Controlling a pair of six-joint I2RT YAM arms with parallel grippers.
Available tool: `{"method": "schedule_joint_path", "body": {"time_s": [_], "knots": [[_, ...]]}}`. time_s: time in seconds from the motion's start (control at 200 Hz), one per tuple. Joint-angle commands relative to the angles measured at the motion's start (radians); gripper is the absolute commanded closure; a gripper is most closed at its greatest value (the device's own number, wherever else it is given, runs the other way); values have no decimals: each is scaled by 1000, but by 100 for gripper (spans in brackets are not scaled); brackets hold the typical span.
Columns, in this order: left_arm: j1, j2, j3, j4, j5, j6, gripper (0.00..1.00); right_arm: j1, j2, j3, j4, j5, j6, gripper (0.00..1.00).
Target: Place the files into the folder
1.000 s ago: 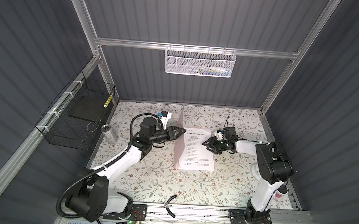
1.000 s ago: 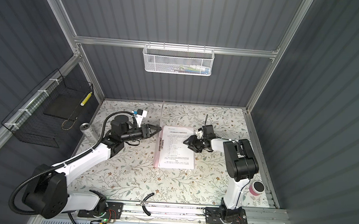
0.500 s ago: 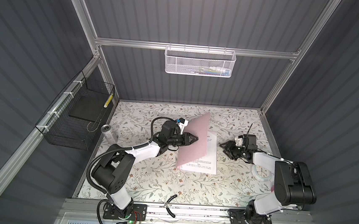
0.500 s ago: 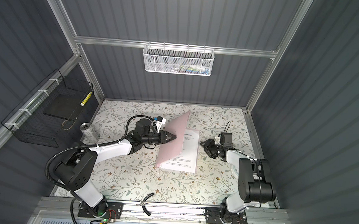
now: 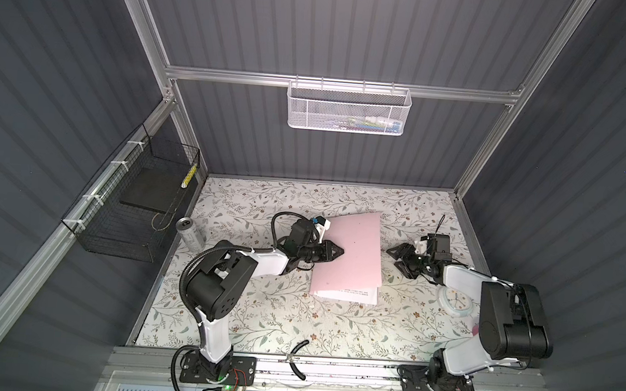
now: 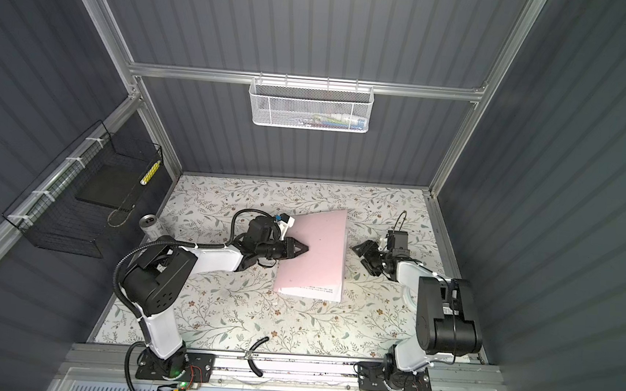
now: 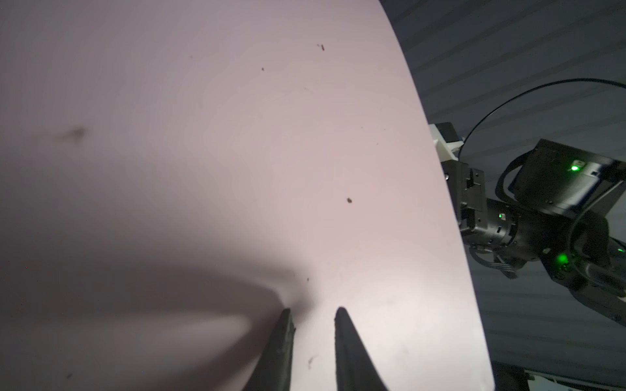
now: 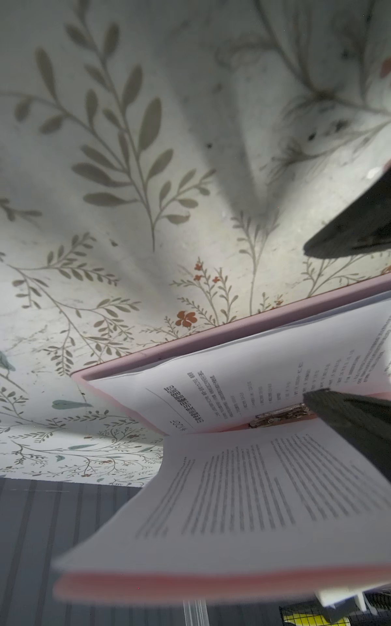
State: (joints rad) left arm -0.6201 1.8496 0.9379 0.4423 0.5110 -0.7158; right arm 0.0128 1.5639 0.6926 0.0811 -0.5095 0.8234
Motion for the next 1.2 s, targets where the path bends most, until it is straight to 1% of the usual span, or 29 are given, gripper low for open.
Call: {"method": "schedule_joint_path", "body": {"time_s": [0.0, 0.125, 0.255, 0.46, 0.625, 0.765, 0.916, 1.021, 1.156, 1.166, 1.196], "knots": [[-7, 27, 13, -15, -21, 55, 77, -7, 24, 32, -9, 17, 0, 35], [-12, 59, 9, -19, -34, 77, 78, -5, 71, 62, -6, -15, -3, 35], [-13, 83, -20, 14, -46, 81, 78, -1, 101, 76, 3, -17, 5, 35], [-15, 95, -31, -2, -73, 107, 80, 41, 188, 131, -17, -14, -10, 38], [-15, 81, -54, -5, -100, 116, 81, 93, 267, 185, -27, -5, -8, 41], [-15, 61, -70, -12, -118, 124, 80, 134, 323, 232, -26, -8, 1, 42], [-15, 40, -74, -44, -146, 141, 77, 176, 352, 274, -28, -6, 17, 43], [-15, 28, -77, -61, -173, 152, 77, 198, 368, 309, -42, -3, 17, 43], [-13, 18, -78, -78, -174, 163, 78, 228, 378, 334, -52, -1, 24, 43], [-13, 17, -79, -79, -198, 165, 78, 231, 379, 334, -52, 0, 25, 43], [-13, 14, -79, -84, -212, 166, 78, 237, 376, 332, -52, 4, 29, 43]]}}
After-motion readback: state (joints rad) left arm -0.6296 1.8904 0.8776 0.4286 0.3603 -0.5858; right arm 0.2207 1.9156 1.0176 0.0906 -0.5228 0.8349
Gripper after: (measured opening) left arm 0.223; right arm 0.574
